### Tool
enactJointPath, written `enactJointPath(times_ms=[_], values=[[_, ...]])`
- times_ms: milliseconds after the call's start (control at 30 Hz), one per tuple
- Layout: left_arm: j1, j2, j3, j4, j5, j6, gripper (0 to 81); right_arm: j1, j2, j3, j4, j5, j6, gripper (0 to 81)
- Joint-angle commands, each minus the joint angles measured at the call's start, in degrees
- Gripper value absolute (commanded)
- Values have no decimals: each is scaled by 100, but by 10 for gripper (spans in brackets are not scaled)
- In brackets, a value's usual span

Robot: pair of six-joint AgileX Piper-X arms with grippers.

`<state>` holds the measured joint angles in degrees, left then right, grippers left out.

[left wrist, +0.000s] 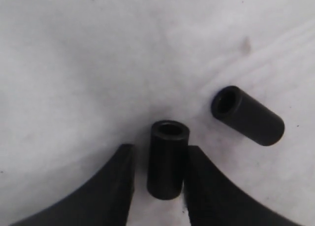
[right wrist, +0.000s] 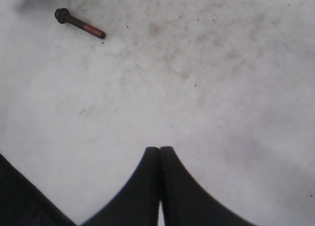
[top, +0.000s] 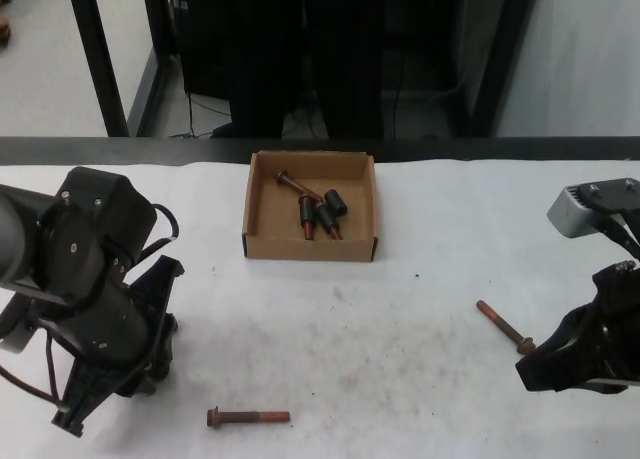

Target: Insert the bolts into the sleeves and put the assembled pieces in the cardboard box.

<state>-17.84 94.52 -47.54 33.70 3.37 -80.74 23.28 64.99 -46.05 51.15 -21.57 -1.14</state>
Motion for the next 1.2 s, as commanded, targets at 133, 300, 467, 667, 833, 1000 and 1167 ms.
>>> enactJointPath(times_ms=[133, 300, 467, 667, 833, 1000, 1167], values=[[70, 62, -12, 251, -429, 14, 261, 14, 9, -60, -150, 349, -58, 3], [185, 62, -12, 261, -415, 715, 12, 3, 100, -60, -150, 1039, -58, 3], [195, 62, -12, 261, -370, 1574, 8, -13, 337, -60, -134, 1051, -58, 3], [195, 23, -12, 261, -154, 2895, 8, -13, 563, -60, -67, 1051, -58, 3], [195, -144, -12, 246, -165, 3652, 8, -13, 616, -60, -67, 741, -58, 3], [195, -410, -12, 123, -197, 4134, 8, 54, 615, -123, -67, 35, -431, 3], [195, -608, -12, 122, -93, 4995, 8, 366, 635, -356, -50, -29, -878, 3]])
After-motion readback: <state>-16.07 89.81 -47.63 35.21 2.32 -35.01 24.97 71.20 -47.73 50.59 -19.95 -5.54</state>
